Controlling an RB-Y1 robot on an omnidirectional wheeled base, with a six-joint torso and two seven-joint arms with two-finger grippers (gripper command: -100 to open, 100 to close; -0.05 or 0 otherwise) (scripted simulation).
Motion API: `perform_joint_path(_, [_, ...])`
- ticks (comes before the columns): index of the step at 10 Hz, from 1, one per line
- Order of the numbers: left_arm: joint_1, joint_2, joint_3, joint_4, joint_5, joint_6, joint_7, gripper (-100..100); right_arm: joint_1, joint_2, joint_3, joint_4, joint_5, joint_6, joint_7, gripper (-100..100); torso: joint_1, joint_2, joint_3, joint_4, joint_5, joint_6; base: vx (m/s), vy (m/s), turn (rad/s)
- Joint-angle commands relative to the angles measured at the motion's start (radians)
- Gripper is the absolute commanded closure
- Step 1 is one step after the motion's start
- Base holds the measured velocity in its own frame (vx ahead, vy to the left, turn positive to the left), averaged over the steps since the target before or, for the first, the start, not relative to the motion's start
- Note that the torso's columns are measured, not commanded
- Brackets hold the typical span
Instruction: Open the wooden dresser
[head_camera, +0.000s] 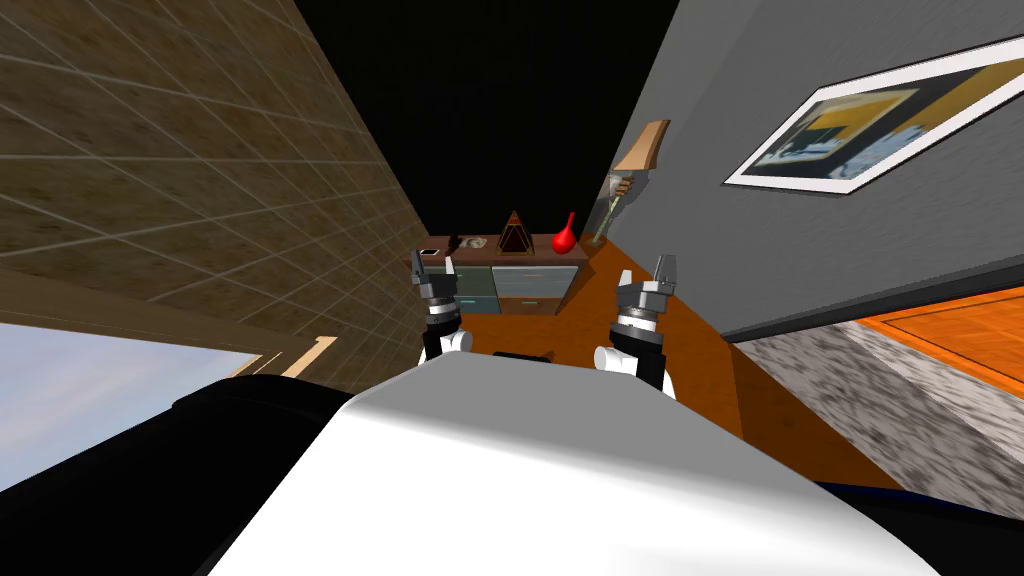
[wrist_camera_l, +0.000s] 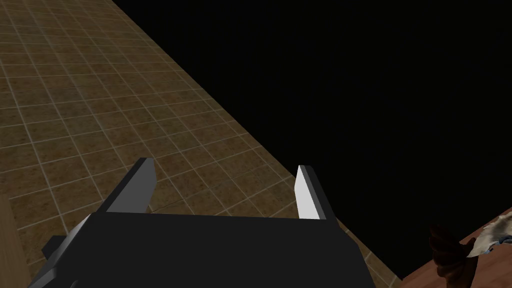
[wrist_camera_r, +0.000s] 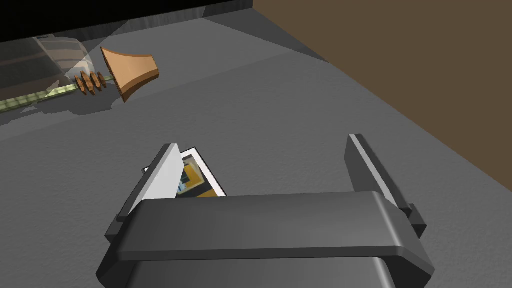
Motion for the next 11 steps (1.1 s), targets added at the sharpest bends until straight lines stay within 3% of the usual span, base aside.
perform_joint_path(1, [0.000, 0.000, 0.000, 0.000, 0.000, 0.000, 0.000, 0, 0.000, 0.000, 0.000, 0.000, 0.000, 0.000, 0.000, 0, 0.000, 0.040, -0.082, 0.041, 0.000, 0.000, 0.000, 0.000, 0.000])
perform_joint_path(9, [0.000, 0.000, 0.000, 0.000, 0.000, 0.000, 0.000, 0, 0.000, 0.000, 0.000, 0.000, 0.000, 0.000, 0.000, 0, 0.000, 0.618, -1.234, 0.617, 0.000, 0.000, 0.000, 0.000, 0.000])
perform_joint_path(10, [0.000, 0.043, 0.000, 0.010, 0.000, -0.002, 0.005, -100, 0.000, 0.000, 0.000, 0.000, 0.000, 0.000, 0.000, 0, 0.000, 0.691, -1.382, 0.691, 0.000, 0.000, 0.027, -0.018, 0.002])
perform_joint_path(11, [0.000, 0.072, 0.001, 0.020, 0.001, -0.004, 0.009, -100, 0.000, 0.000, 0.000, 0.000, 0.000, 0.000, 0.000, 0, -0.001, 0.724, -1.452, 0.724, 0.000, 0.000, 0.044, -0.036, 0.005])
